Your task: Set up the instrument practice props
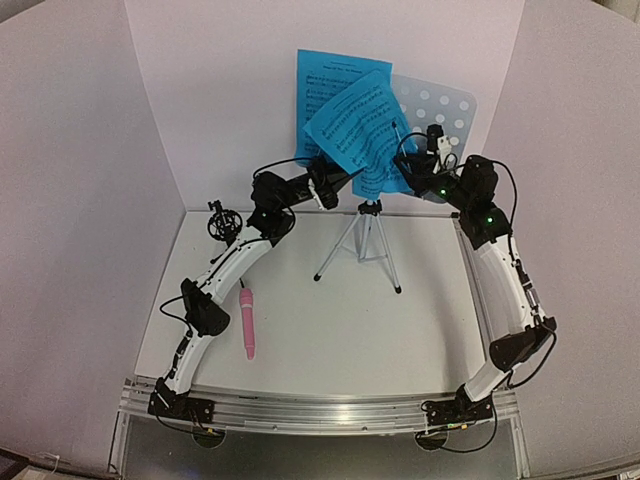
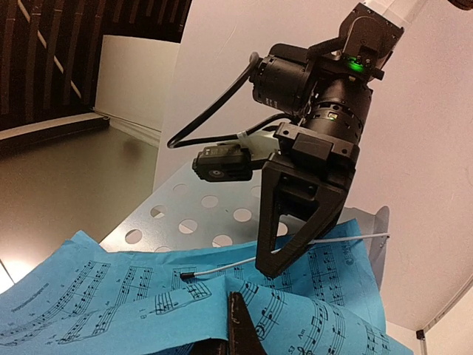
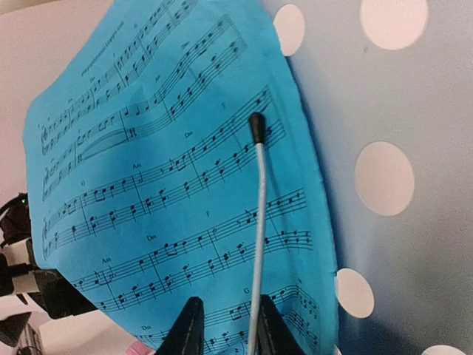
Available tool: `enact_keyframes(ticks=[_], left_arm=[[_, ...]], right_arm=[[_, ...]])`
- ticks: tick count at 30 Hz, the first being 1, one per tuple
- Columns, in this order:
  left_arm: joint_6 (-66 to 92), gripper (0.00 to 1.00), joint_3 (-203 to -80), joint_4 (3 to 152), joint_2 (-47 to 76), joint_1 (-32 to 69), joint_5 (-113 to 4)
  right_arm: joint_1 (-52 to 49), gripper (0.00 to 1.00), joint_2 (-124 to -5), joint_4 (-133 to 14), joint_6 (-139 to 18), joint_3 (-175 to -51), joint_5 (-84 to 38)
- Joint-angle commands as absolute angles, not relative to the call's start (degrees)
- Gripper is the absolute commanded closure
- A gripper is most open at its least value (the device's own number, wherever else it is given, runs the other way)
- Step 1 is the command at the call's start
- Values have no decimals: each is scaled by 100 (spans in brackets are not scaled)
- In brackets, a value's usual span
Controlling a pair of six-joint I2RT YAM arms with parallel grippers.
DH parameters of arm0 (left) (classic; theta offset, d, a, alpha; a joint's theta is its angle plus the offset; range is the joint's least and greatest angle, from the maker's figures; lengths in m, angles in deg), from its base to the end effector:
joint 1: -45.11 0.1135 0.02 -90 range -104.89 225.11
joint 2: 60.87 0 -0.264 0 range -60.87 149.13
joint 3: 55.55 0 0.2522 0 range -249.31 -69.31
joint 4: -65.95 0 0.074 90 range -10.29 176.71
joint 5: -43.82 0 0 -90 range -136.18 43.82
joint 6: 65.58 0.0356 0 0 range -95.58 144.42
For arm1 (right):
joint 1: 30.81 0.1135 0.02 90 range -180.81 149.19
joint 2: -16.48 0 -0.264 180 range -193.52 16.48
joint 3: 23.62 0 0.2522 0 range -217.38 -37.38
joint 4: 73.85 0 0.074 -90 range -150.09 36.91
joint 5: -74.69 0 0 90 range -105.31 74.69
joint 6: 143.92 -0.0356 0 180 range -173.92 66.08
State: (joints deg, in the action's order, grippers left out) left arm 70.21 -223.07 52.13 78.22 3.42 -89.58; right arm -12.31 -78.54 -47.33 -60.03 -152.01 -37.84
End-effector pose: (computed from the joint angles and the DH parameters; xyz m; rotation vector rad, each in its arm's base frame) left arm 0.3685 -0.3609 0.4736 1.0605 0.0798 -0.2506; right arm 0.3369 0.1271 0.5280 -0.4821 1.4121 0.6331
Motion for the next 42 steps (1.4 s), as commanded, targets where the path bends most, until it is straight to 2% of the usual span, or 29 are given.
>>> enact_keyframes(ticks=[1,12,15,17,21,29,42], left_arm=[[7183,100,-22443,5062,7868,335,-8954],[7262,100,-22224,4991,7764,337,-9072],[7343,100,-22106,5004,7704,337,-9148],[7386,100,-22112,5031,7701,337,-9174],[7500,100,-22067,5036,7694,338,-9188],[7547,100,-22032,5043,7687,337,-9202],[7521,100,-21911,4965,7608,337,-9281]], right_arm=[[-1169,71,-7588,-4805,-6042,-15171,-3942],[-1170,51,-7480,-4805,-6581,-15975,-4164],[-1166,39,-7617,-4796,-6725,-16365,-3905],[-1165,36,-7698,-4789,-6767,-16591,-3554],[-1168,37,-7970,-4792,-6734,-16999,-2992],[-1172,43,-8543,-4795,-6678,-17576,-2936],[-1168,49,-7977,-4573,-6750,-16360,-2824]])
